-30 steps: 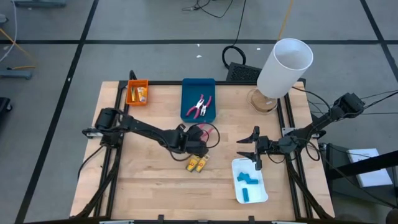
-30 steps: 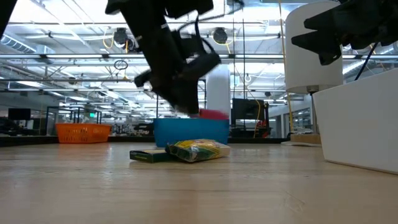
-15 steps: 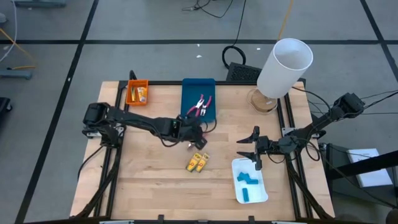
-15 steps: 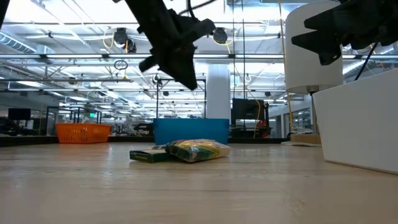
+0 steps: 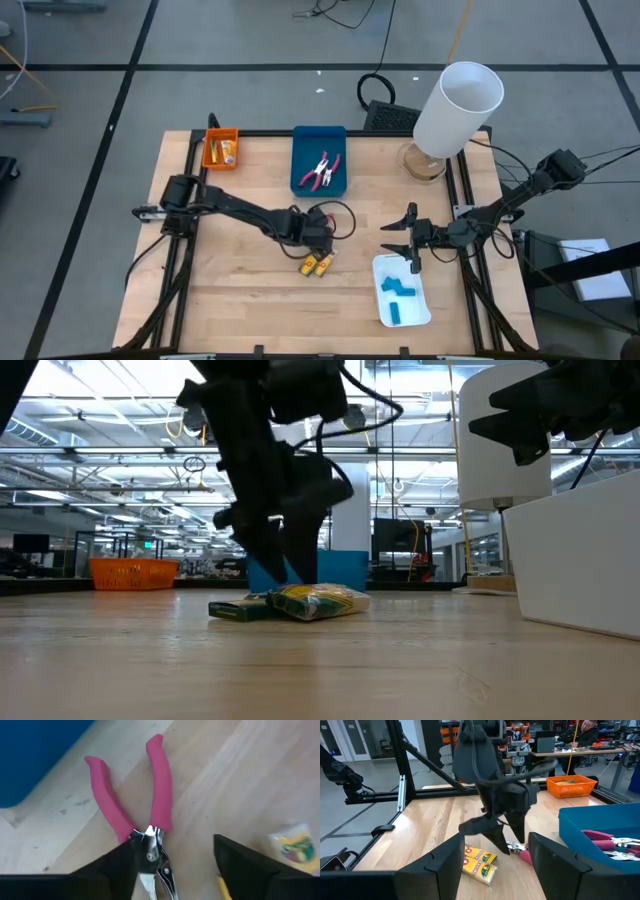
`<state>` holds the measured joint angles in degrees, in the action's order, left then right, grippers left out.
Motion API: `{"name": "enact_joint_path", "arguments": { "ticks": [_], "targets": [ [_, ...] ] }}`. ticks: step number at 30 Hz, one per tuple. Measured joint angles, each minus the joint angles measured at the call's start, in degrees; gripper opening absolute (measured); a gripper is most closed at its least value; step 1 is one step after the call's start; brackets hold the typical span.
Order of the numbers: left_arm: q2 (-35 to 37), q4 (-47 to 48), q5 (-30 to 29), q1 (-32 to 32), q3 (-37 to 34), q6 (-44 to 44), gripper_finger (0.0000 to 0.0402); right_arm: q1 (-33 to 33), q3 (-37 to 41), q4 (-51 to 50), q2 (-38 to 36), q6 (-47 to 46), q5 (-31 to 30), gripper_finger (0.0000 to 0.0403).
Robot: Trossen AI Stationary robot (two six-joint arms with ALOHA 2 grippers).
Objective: Pick & Place School Supplies
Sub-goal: Put the pink hole puncher into the blue bin
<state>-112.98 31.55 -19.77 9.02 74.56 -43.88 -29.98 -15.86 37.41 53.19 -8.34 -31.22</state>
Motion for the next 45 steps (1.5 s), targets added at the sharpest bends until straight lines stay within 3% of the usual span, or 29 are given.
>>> {"name": "enact_joint_path", "arguments": {
  "ticks": [4,8,17,22,31,40,45],
  "targets": [
    [-2.6,-0.3,-0.7,-0.7,0.3,-2.4,0.0283,0.0,0.0,0.1,0.0,0.0,0.0,0.021],
    [-3.7,0.0,-0.8,-1.1,0.4,-5.6,0.029,0.0,0.0,0.1,0.0,0.0,0.0,0.021],
    [-1.0,2.4,-0.5,-1.1,0.0,-7.1,0.0263,0.0,0.0,0.1,0.0,0.0,0.0,0.021],
    [1.7,2.9,-3.6,-0.6,0.0,-7.3,0.0246,0.0,0.0,0.0,0.0,0.0,0.0,0.021],
    [1.3,4.3,-4.0,-0.5,-0.1,-5.7,0.0241,0.0,0.0,0.0,0.0,0.0,0.0,0.021],
    [1.5,3.9,1.5,-1.5,-3.5,-6.4,0.0241,0.0,0.0,0.0,0.0,0.0,0.0,0.021],
    [1.5,0.7,1.7,-1.8,-6.6,-7.3,0.0241,0.0,0.0,0.0,0.0,0.0,0.0,0.021]
  ]
}}
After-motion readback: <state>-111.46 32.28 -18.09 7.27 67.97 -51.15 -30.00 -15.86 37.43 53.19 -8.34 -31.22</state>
